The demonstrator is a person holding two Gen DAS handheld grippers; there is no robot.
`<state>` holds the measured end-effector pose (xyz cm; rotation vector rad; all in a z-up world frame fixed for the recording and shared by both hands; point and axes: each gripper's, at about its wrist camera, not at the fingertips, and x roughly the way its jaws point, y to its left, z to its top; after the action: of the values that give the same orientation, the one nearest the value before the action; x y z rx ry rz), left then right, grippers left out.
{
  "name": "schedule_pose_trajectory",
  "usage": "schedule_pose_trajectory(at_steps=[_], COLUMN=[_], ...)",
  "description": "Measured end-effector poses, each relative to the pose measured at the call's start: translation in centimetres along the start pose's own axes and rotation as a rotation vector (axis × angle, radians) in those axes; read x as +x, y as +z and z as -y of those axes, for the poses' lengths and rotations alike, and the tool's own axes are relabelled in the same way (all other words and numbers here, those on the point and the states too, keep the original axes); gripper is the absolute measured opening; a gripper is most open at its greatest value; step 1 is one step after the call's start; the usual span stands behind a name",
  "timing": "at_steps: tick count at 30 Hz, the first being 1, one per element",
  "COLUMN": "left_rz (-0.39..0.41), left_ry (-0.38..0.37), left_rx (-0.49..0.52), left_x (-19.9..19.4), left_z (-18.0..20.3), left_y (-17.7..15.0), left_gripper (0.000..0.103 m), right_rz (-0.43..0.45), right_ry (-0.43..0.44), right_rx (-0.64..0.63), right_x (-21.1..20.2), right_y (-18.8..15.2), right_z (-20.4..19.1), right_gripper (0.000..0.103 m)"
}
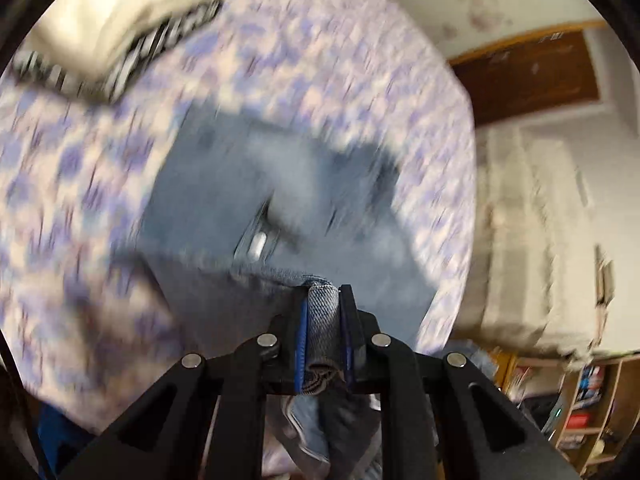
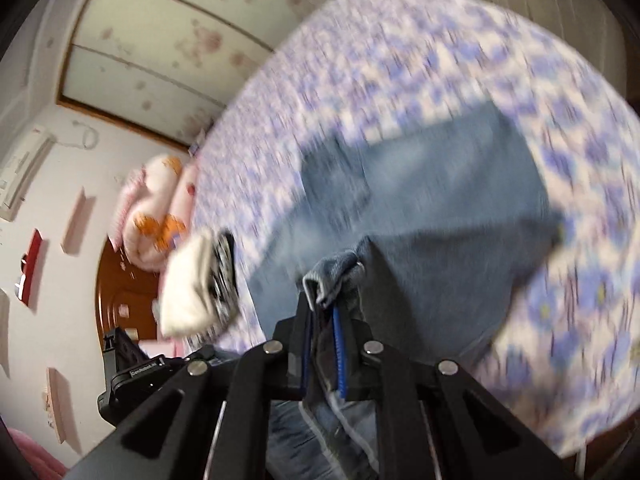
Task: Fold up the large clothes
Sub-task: 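Lift the hem with both grippers and fold it toward the collar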
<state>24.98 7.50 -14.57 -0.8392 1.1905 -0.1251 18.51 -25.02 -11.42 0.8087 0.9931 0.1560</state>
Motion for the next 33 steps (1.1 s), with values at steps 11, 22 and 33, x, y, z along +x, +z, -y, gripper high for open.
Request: schedule_pose_trajectory(at_steps=[11,22,33], left_rz=[0.158,0.130,0.133], left_ry=[0.059,0.357,0.544], left_rx=[-0.221,-0.224,0.074], left_x=[5.2,16.5,16.3], left_z=[-3.5,-7.6,-4.4], left_y=[11.6,15.9,16.2], left_gripper=[0.011,0.012,0.059], right_rz=[0.333,0.182,-0.146], right_ry=[-0.037,-0.162,-0.465], right_rx=[-0.046,0.031,-0.137], right_x=[-0.7,8.6,16.1], right_y=[13.6,19.0,18.8], right_z=[1.4,7.5,11.8], right_gripper=[0.000,0.000,0.023])
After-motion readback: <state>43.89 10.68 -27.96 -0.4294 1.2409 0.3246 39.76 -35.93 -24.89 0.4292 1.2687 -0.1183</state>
